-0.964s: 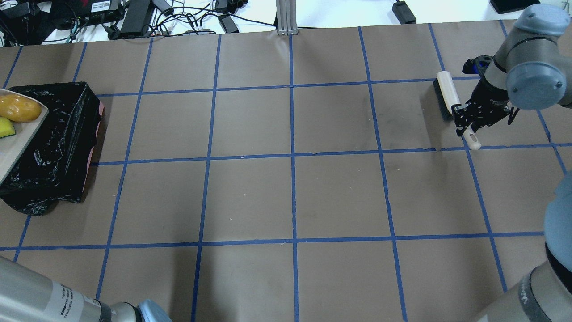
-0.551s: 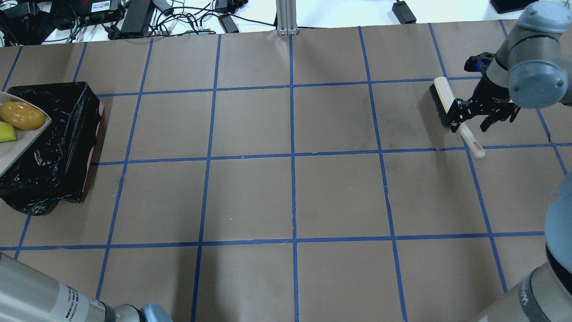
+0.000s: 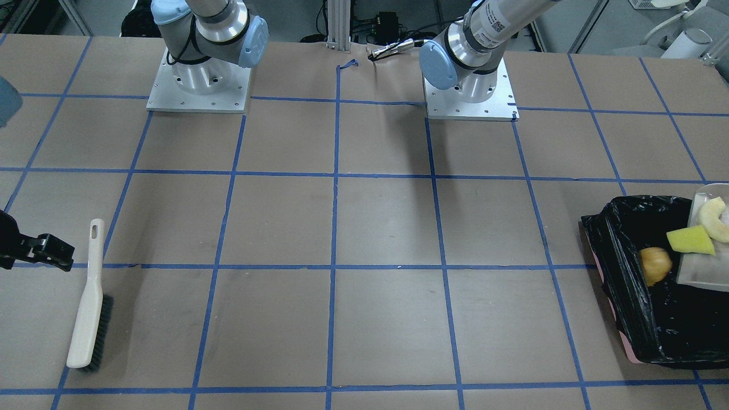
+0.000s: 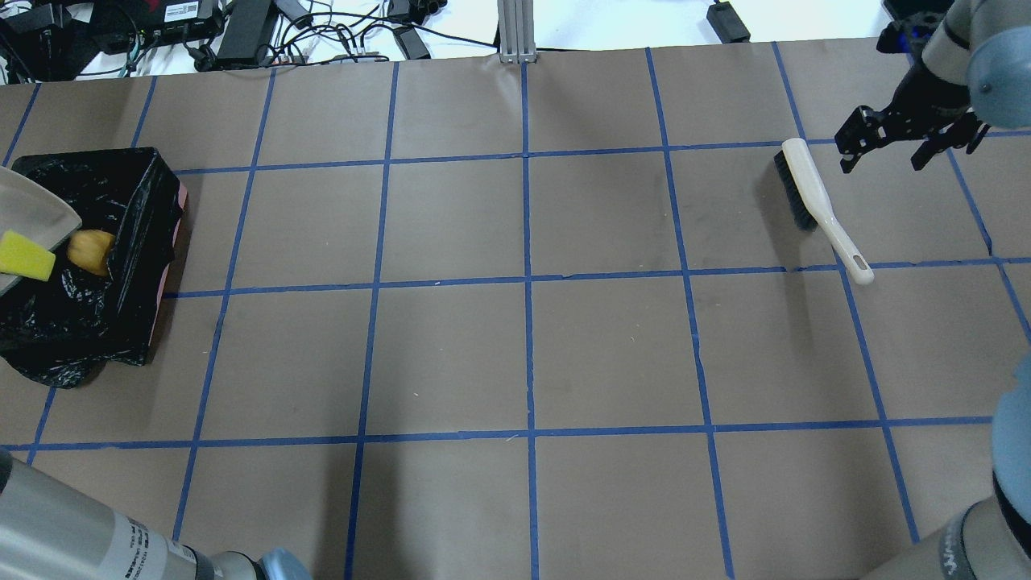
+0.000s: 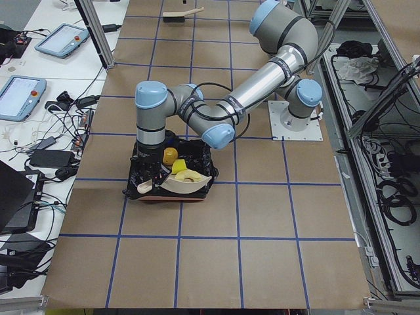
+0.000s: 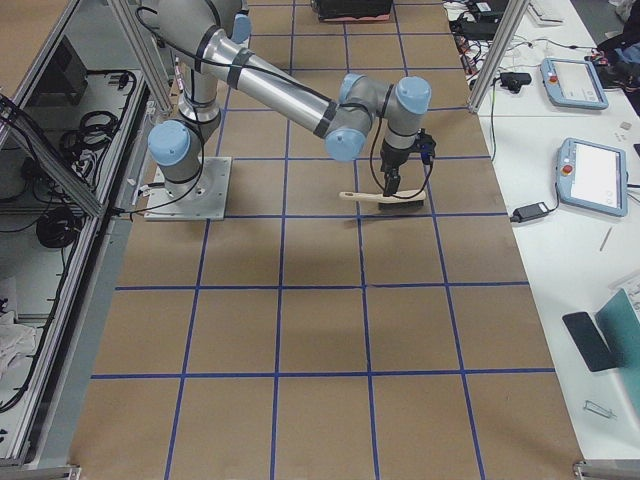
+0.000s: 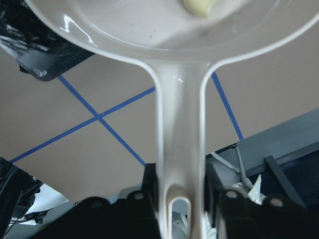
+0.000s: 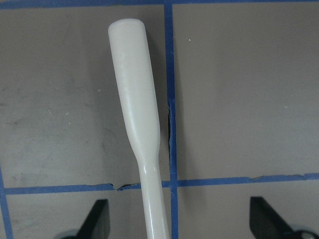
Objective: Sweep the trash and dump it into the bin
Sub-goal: 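Tilt the dustpan into the bin with the left gripper while the right releases the brush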
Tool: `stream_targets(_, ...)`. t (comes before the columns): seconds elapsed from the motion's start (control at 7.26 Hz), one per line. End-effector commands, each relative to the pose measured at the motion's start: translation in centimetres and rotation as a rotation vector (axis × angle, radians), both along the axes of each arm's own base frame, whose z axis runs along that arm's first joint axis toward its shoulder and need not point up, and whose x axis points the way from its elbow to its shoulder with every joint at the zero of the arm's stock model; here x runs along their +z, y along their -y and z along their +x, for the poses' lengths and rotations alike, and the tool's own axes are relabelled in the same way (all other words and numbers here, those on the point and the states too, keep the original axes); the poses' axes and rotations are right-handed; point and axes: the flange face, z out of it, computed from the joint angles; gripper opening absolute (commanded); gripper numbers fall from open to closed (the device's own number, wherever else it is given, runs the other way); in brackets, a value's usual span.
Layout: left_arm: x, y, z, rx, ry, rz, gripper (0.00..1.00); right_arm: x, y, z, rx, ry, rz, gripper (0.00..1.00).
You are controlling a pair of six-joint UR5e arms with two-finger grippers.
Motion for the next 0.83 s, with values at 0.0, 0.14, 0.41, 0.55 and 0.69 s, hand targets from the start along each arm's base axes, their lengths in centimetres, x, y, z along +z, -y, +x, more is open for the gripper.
stream_targets(0.0, 0.5, 0.3, -2.8, -0.018, 0.042, 0.032, 0.12, 6.5, -1.7, 1.0, 0.005, -0.008, -0.029, 1.00)
stream_targets(0.14, 0.6, -0.1, -3.2, -0.015, 0.052, 0.026, 0.12, 8.1, -2.3, 3.0, 0.032, -0.017, -0.046, 1.00)
stream_targets(0.41, 1.8, 0.3, -5.0, -0.027, 0.096, 0.025, 0.12, 12.3, -5.0, 7.6, 0.057, -0.038, -0.063, 1.00)
stream_targets(0.55, 2.2, 0.7, -5.6, -0.035, 0.127, 0.002, 0.13, 14.0, -6.2, 8.2, 0.060, -0.033, -0.082, 1.00)
stream_targets(0.69, 2.9, 1.1, -6.3, -0.039, 0.181, -0.010, 0.12, 14.9, -7.1, 9.1, 0.072, -0.029, -0.078, 1.00)
